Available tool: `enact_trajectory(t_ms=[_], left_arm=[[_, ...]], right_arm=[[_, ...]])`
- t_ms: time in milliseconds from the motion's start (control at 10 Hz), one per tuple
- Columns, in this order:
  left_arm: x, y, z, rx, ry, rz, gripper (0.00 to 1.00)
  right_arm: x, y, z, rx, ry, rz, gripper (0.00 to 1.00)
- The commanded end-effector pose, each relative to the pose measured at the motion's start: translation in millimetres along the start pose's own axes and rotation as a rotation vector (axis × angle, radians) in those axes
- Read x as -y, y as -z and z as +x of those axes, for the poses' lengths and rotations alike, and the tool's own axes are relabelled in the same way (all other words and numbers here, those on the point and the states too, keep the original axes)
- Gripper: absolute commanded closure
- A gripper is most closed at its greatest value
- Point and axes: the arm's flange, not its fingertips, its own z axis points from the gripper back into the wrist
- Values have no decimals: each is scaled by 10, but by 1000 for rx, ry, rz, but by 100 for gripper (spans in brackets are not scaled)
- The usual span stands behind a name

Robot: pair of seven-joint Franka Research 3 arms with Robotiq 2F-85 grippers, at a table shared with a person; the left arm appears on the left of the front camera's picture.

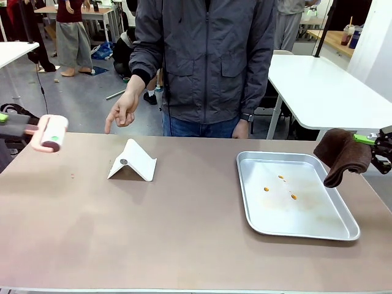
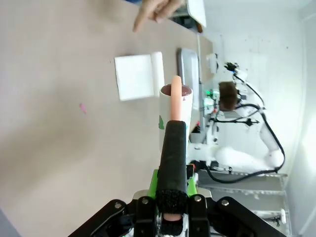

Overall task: Clean the surface of the table.
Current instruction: If a person points to the right, clean the right side of the table with your right hand, and if they point to the left, clean the left side with your left hand.

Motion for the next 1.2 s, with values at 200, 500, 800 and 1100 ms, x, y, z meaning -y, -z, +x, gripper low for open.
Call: enact_trajectory(t_ms=[200, 500, 800, 1100], left_arm=[[-204, -708, -891, -33, 11, -115, 94], [-499, -1027, -1180, -35, 6, -152, 94], [-494, -775, -1246, -12, -6, -135, 94], [-494, -775, -1246, -12, -6, -135, 94]], right_arm=[[-40, 17, -14, -6, -8, 0, 100], [-40, 17, -14, -6, -8, 0, 100], [-40, 17, -14, -6, -8, 0, 100], [-40, 17, -14, -6, -8, 0, 100]])
